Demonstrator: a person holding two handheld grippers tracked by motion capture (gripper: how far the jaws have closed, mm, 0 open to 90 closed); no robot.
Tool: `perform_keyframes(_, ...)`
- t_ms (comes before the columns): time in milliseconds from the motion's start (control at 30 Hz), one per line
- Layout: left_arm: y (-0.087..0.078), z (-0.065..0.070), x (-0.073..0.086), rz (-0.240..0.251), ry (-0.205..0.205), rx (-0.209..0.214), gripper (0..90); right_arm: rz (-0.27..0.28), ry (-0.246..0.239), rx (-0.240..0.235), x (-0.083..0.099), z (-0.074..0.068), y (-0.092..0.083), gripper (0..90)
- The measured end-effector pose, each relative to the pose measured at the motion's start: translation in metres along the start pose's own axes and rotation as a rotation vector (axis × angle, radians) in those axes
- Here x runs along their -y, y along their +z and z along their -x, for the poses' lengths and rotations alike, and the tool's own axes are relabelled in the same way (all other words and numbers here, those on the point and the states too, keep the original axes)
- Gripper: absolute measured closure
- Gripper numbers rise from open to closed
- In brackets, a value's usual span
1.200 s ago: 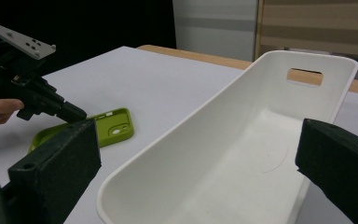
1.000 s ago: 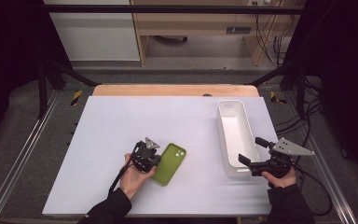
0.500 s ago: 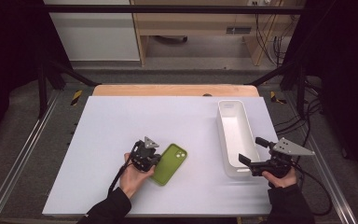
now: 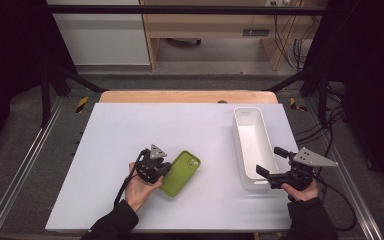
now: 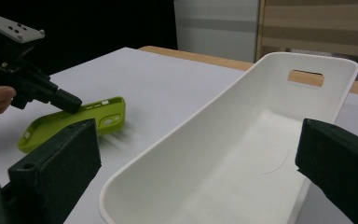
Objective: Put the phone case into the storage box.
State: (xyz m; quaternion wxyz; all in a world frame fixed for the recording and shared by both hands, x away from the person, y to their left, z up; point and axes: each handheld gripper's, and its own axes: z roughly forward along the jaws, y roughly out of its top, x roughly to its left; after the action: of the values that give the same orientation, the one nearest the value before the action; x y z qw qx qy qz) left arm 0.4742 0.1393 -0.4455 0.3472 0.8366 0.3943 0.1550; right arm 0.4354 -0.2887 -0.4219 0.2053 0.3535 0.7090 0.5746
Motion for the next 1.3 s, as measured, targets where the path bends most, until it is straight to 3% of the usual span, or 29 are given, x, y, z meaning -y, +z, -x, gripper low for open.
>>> perform_keyframes(433,-0.023,-0.001,-0.003,0.077,0.03,-0.009,87.9,-0.002,-0.003,-0.006,-0.002,-0.002,0.0,0.5)
perform_keyframes(800,-0.035,0.001,-0.006,0.101,0.051,-0.002,87.9,-0.007,-0.011,-0.012,-0.006,-0.006,0.001,0.5)
perform_keyframes(1067,-0.043,0.0,-0.009,0.125,0.056,0.008,87.9,-0.021,-0.027,-0.024,-0.012,-0.015,0.005,0.6)
perform_keyframes(1300,-0.049,0.006,-0.011,0.148,0.098,0.01,87.9,-0.056,-0.041,-0.042,-0.018,-0.025,0.012,0.7)
